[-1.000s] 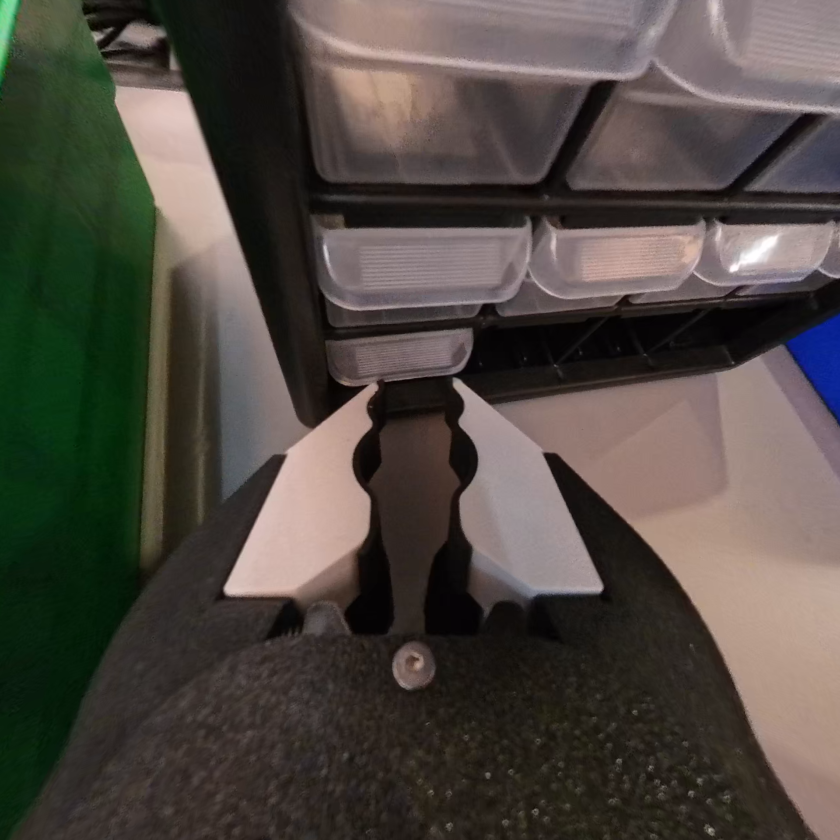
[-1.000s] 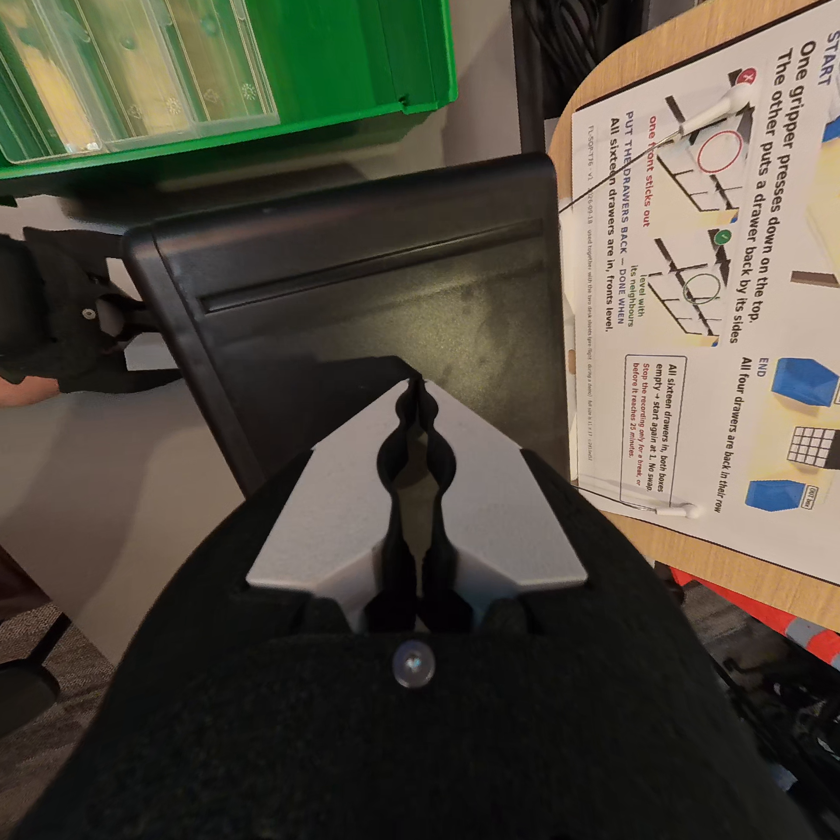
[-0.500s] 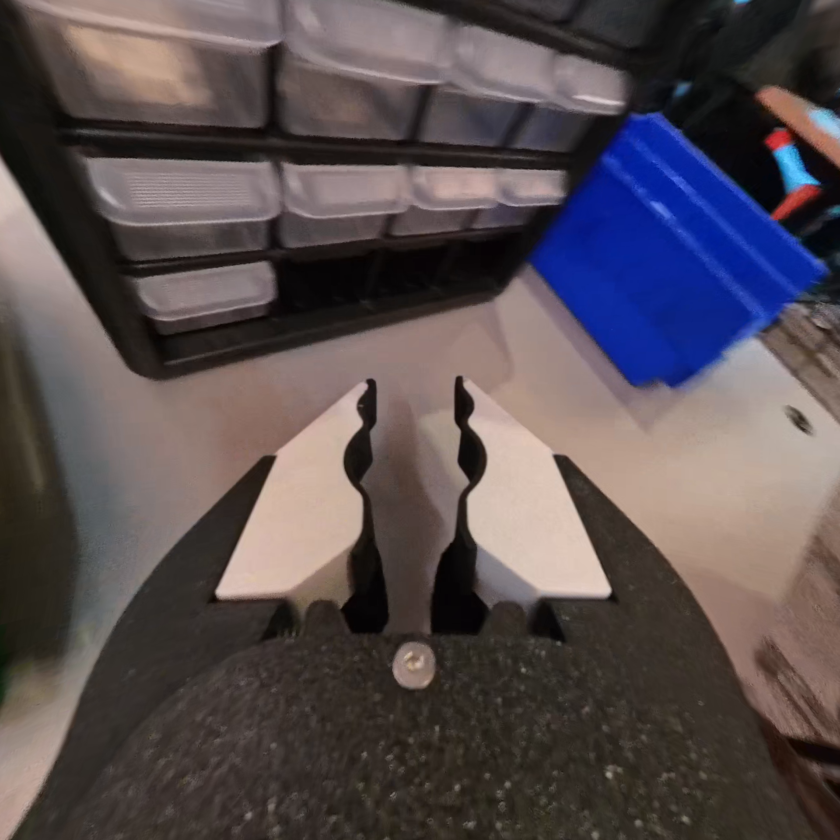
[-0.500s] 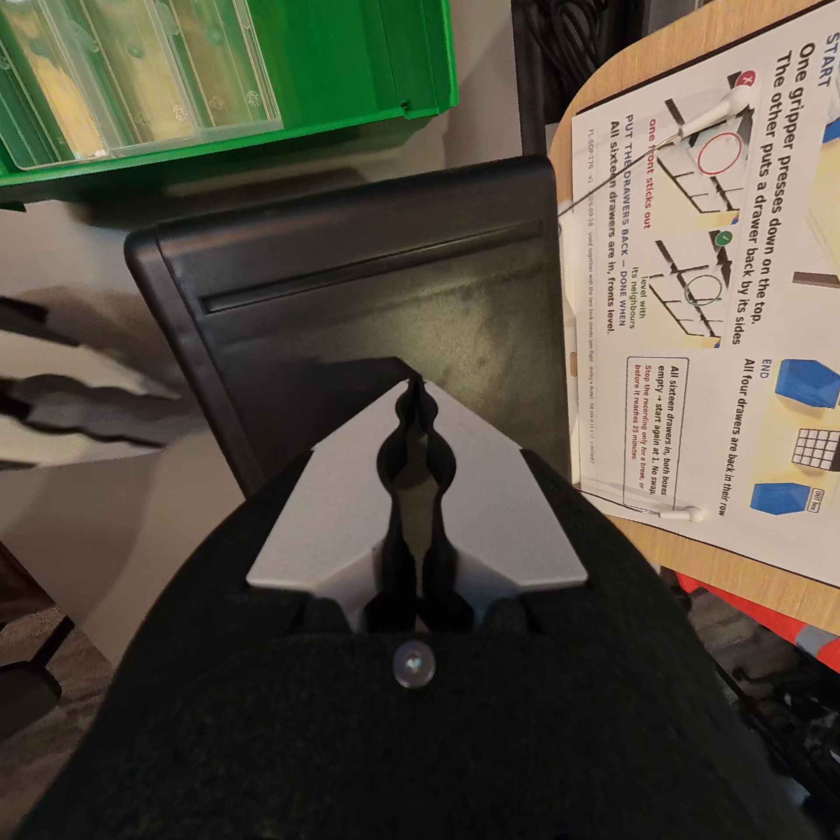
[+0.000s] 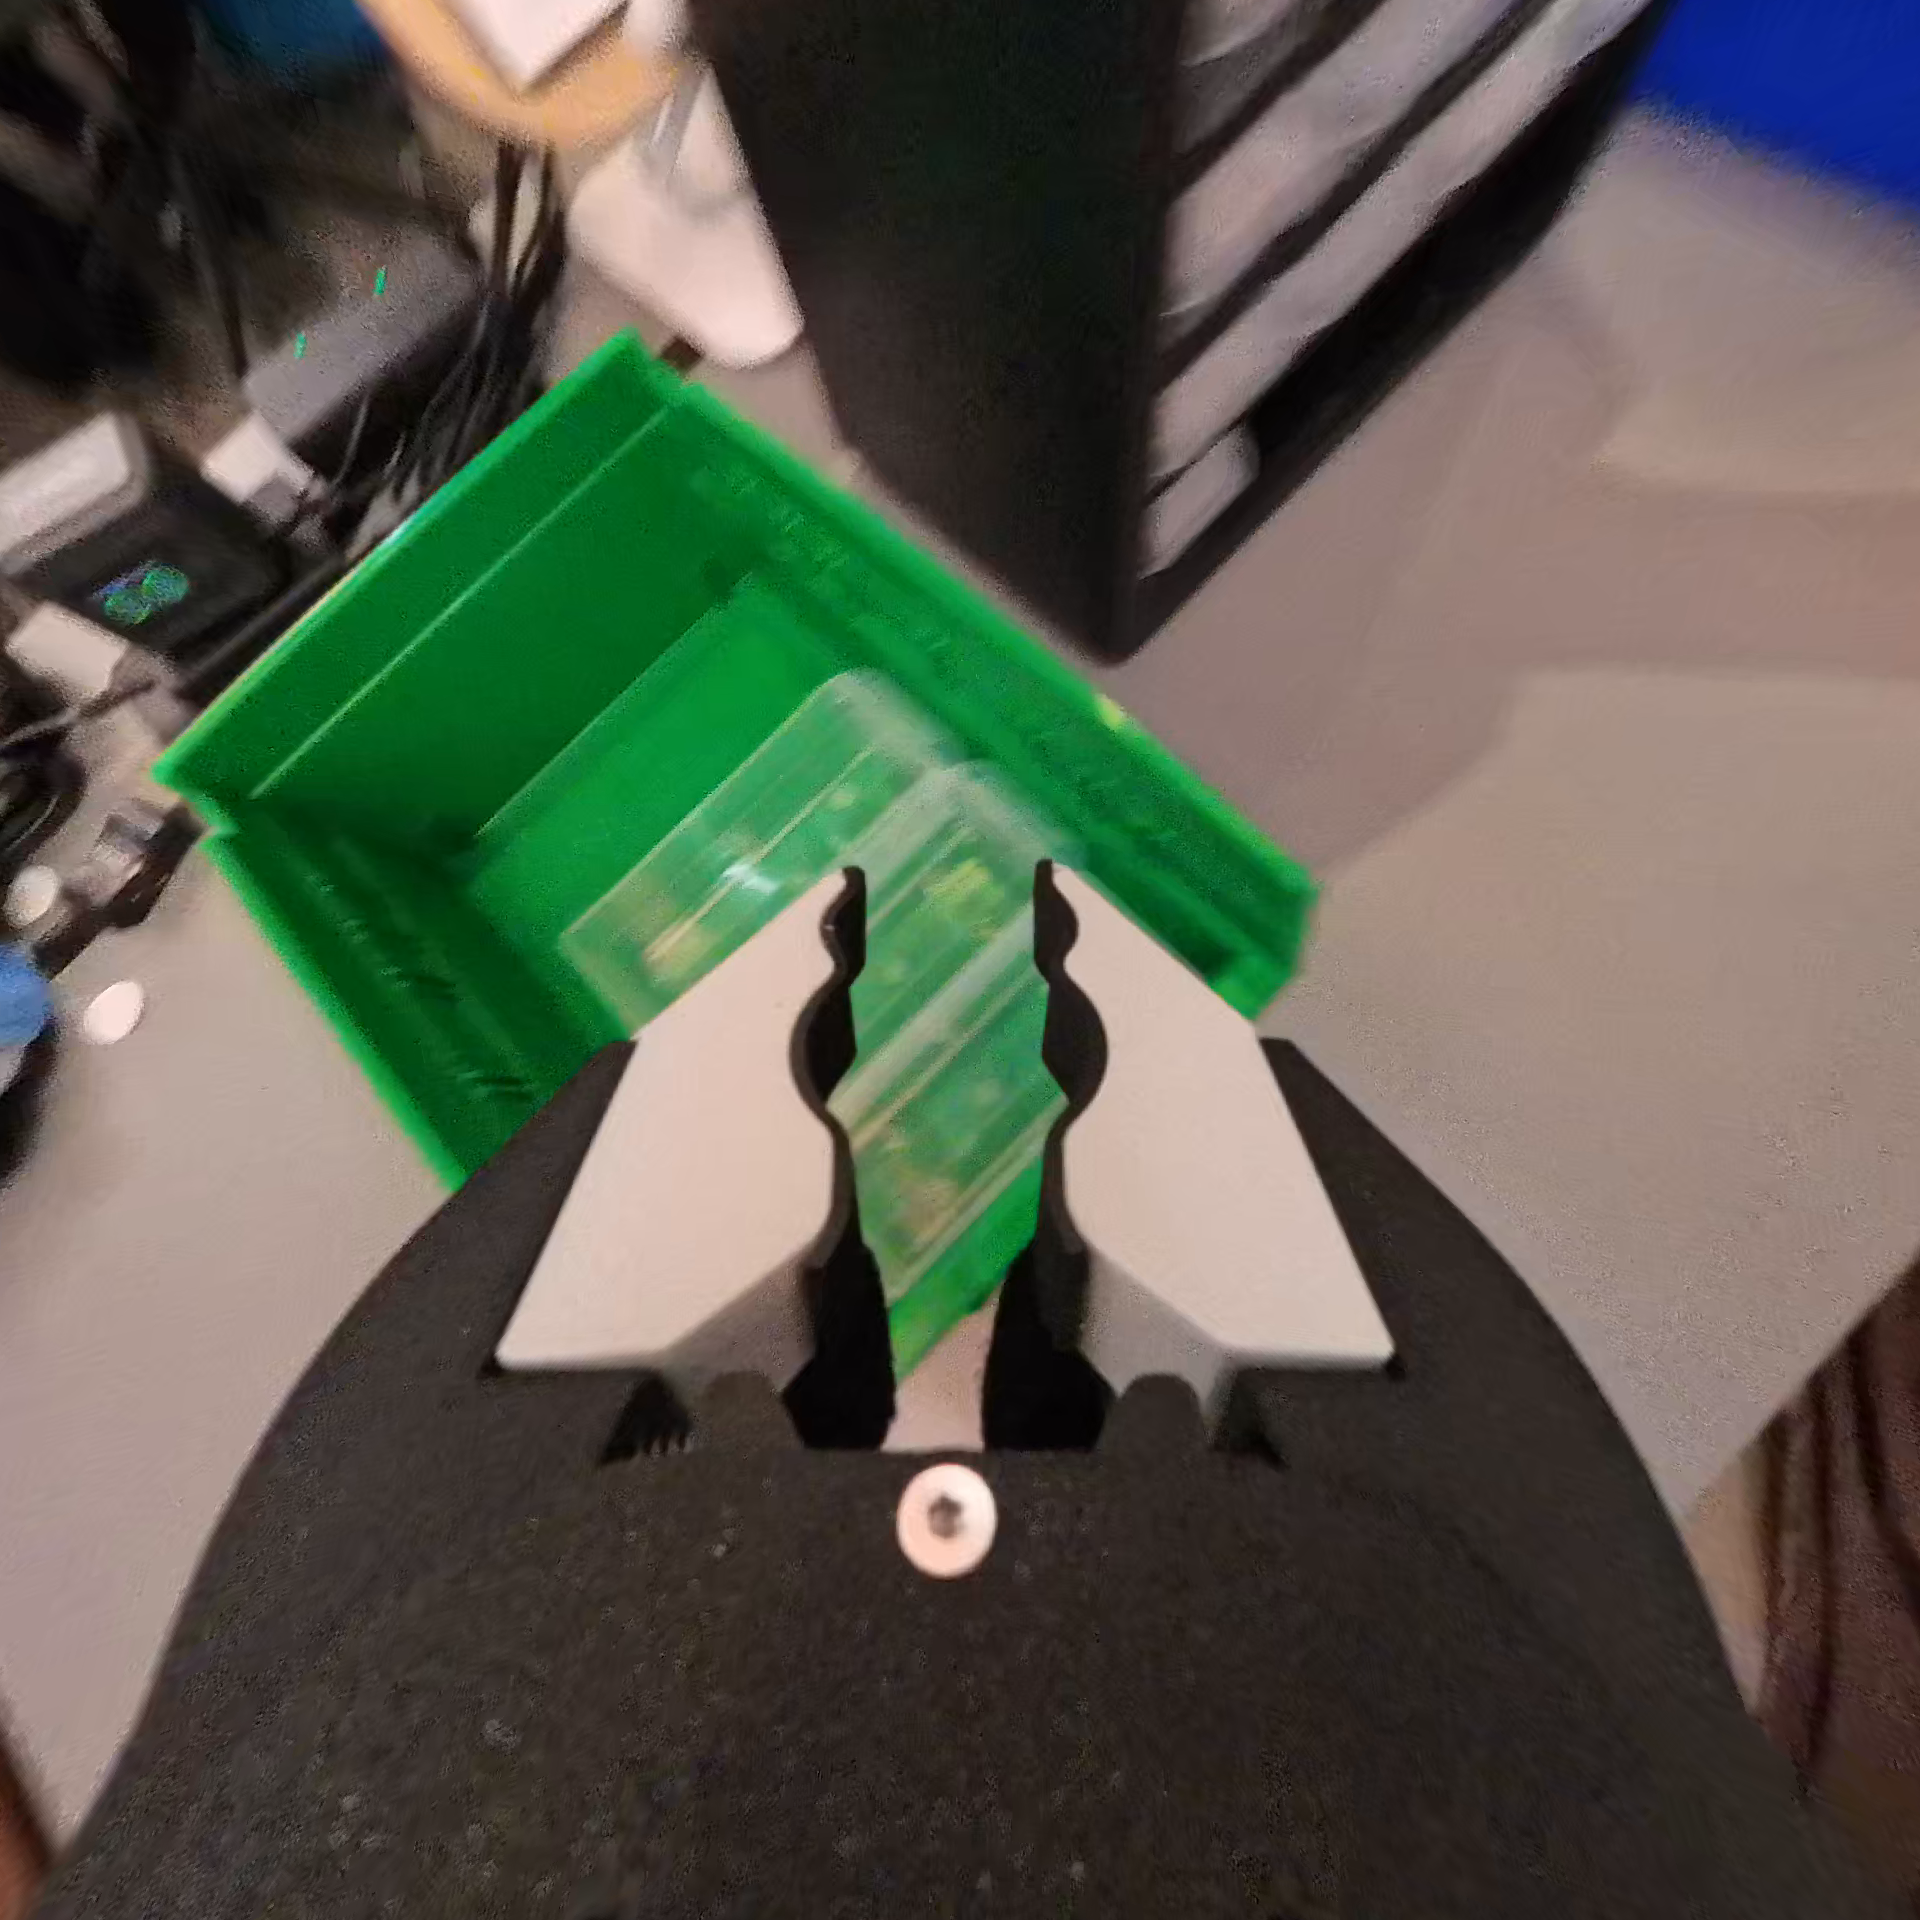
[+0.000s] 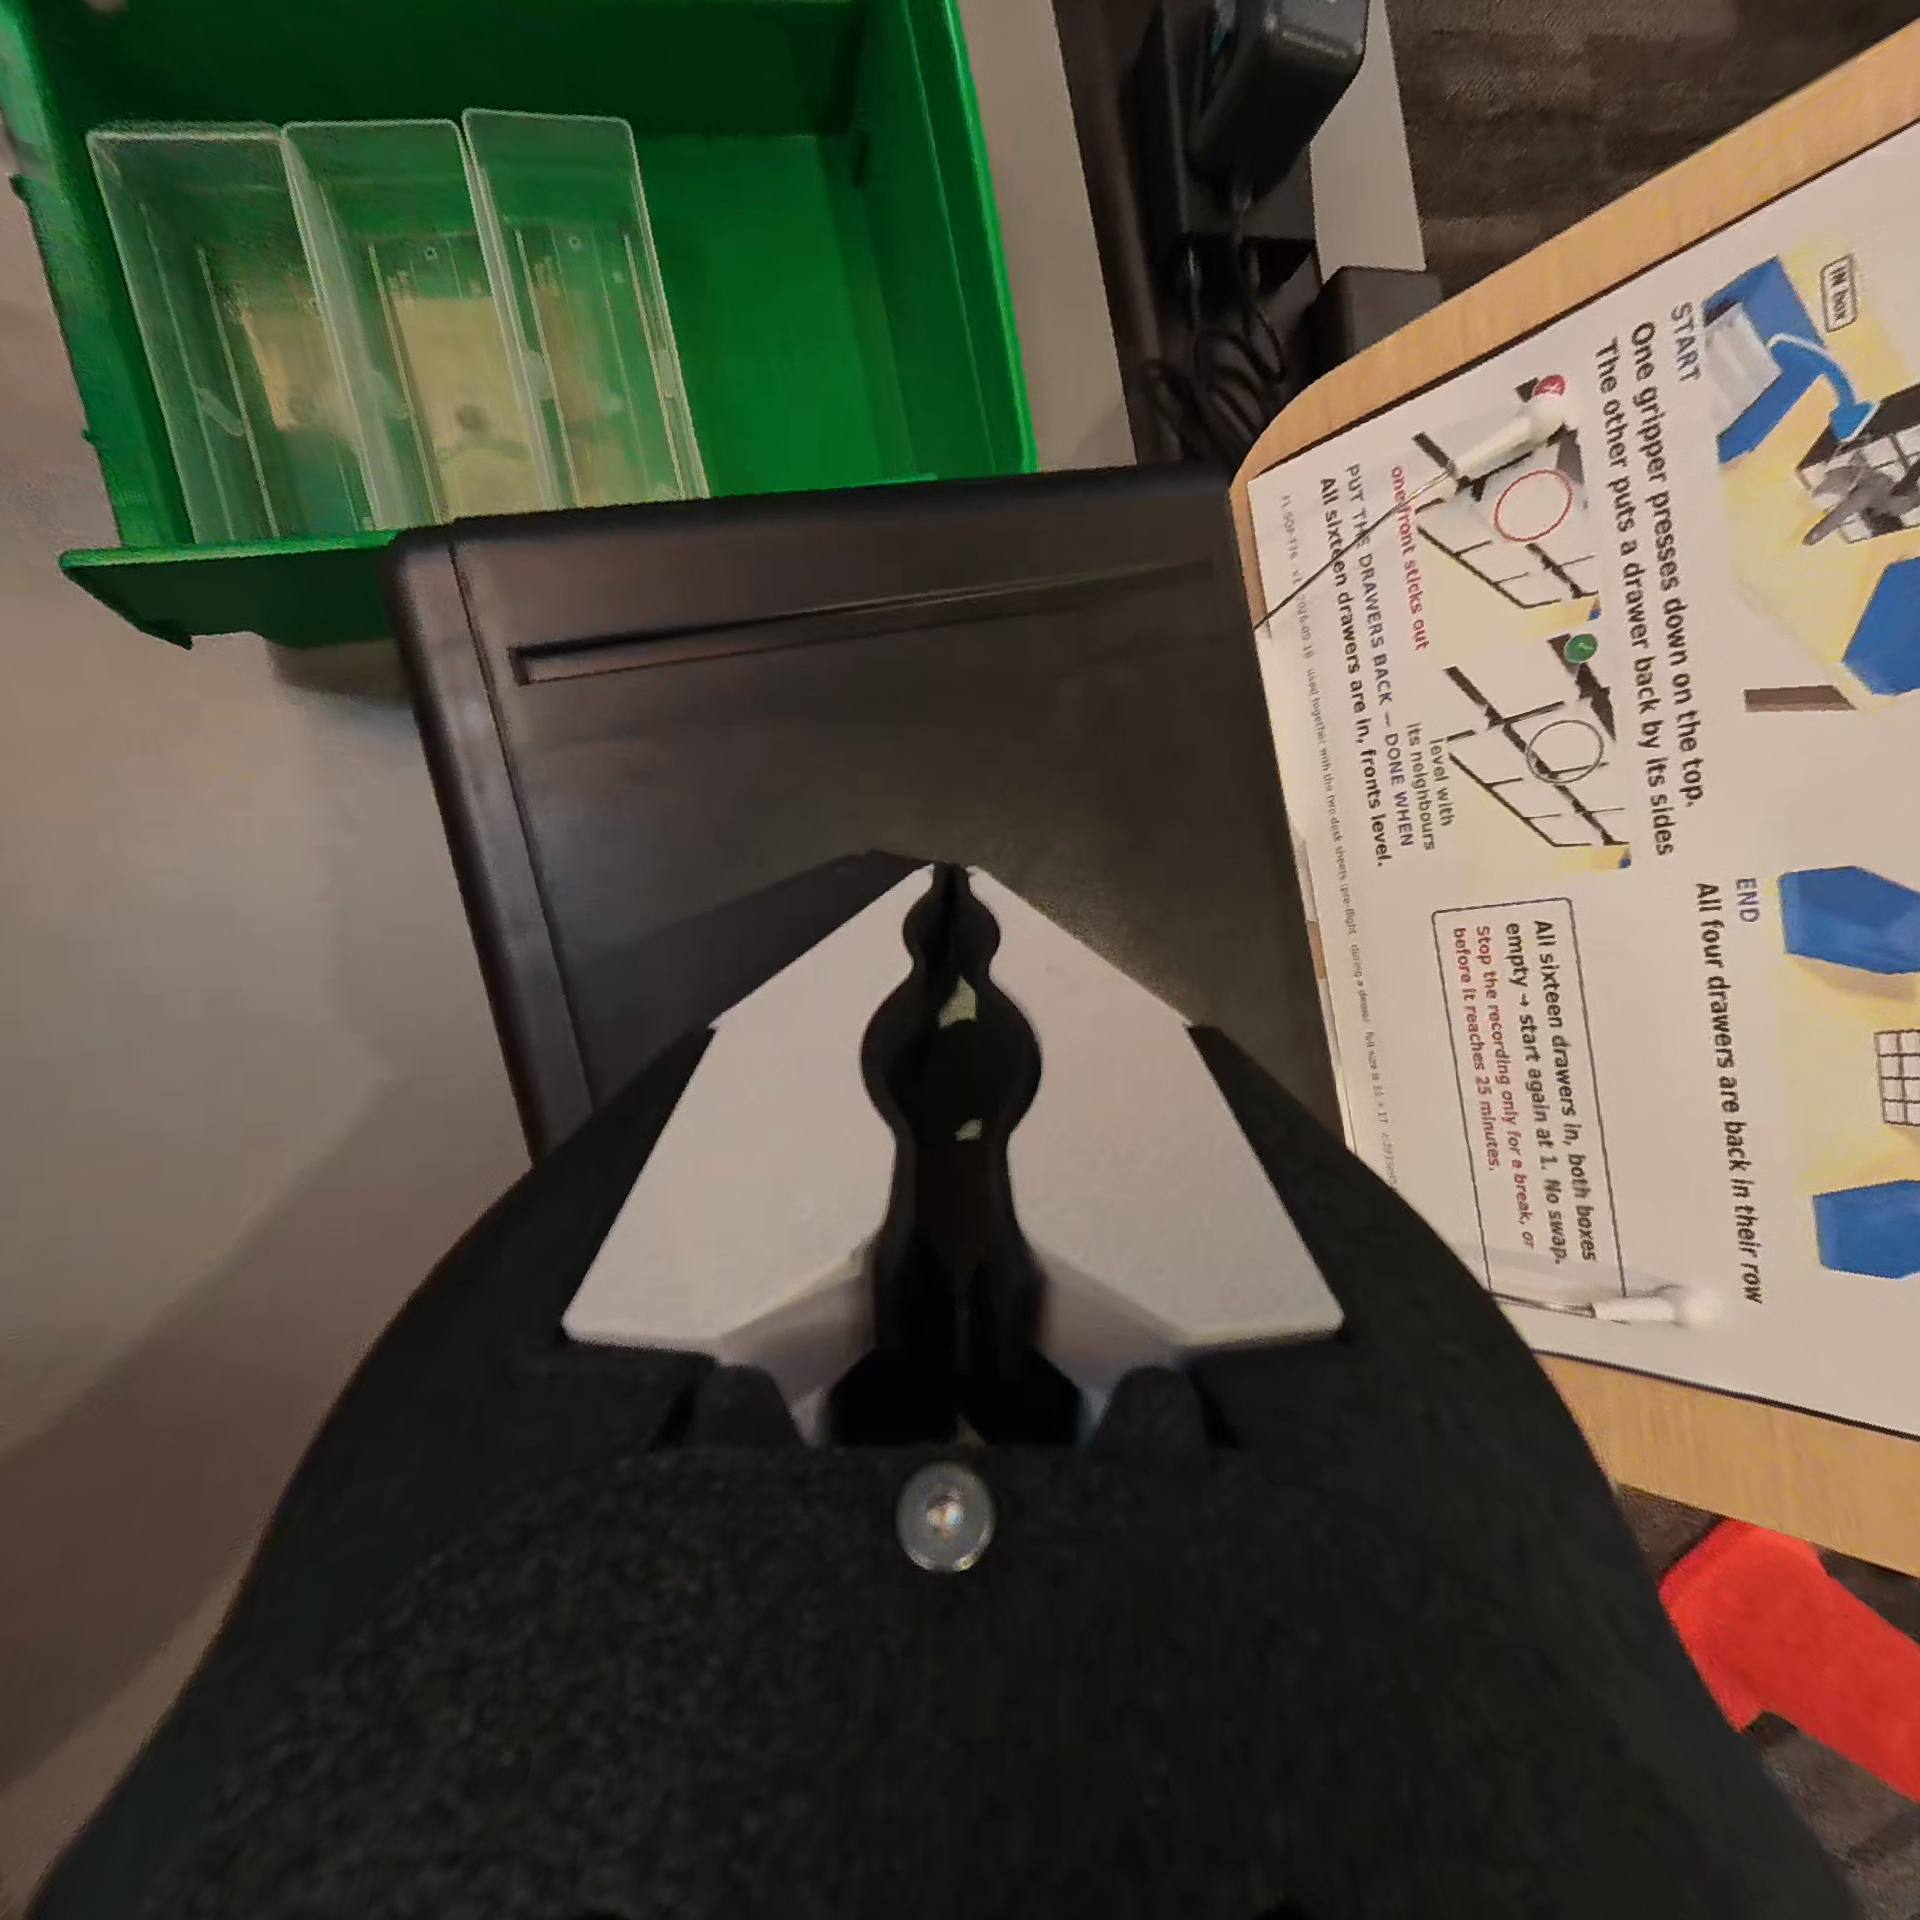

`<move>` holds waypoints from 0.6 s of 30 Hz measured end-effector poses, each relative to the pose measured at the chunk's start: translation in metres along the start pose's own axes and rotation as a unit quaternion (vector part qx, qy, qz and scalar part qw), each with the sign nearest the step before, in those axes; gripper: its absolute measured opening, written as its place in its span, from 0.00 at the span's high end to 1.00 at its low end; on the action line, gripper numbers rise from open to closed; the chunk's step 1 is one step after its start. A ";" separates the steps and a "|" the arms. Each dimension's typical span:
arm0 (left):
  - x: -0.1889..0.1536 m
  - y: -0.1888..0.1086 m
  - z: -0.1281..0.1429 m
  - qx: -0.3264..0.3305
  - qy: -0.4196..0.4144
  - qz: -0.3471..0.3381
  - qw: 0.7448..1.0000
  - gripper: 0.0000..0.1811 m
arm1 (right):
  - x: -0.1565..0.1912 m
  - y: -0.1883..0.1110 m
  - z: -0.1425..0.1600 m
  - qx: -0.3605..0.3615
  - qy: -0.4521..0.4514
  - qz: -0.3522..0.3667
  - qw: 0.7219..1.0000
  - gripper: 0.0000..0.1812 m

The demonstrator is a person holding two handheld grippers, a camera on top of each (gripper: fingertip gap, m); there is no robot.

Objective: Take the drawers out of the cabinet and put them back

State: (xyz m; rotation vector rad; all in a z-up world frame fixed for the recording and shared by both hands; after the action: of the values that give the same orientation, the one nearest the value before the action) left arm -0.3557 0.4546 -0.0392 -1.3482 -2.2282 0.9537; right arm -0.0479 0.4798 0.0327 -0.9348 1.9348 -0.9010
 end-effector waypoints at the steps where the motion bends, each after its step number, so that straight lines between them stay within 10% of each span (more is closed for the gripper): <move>1: 0.017 0.010 -0.012 0.039 0.000 -0.007 0.999 0.81 | 0.000 0.000 -0.001 0.007 -0.001 0.001 1.000 1.00; 9: 0.085 0.130 -0.040 0.305 0.182 0.026 0.934 0.75 | 0.002 0.000 -0.002 0.018 0.021 0.013 1.000 1.00; 14: 0.104 0.157 -0.025 0.366 0.184 0.076 0.909 0.72 | 0.006 0.000 -0.001 0.010 0.025 0.042 0.999 1.00; 18: 0.110 0.167 -0.004 0.403 0.210 0.099 0.886 0.89 | 0.009 0.000 -0.001 0.005 0.021 0.062 0.998 1.00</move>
State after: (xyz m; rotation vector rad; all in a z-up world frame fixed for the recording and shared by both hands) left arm -0.3002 0.6048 -0.1582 -1.2132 -1.1617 1.3025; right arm -0.0522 0.4723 0.0300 -0.7854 1.9991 -0.8642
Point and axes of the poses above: each gripper's, where its closed fingertips meet, y out along the fingers, z out of its underside, x = y × z across the jaws, the point moved 8 cm from there along -y, back along the fingers, and after that the axes turned 15 degrees about -y, right-handed, at the moved point
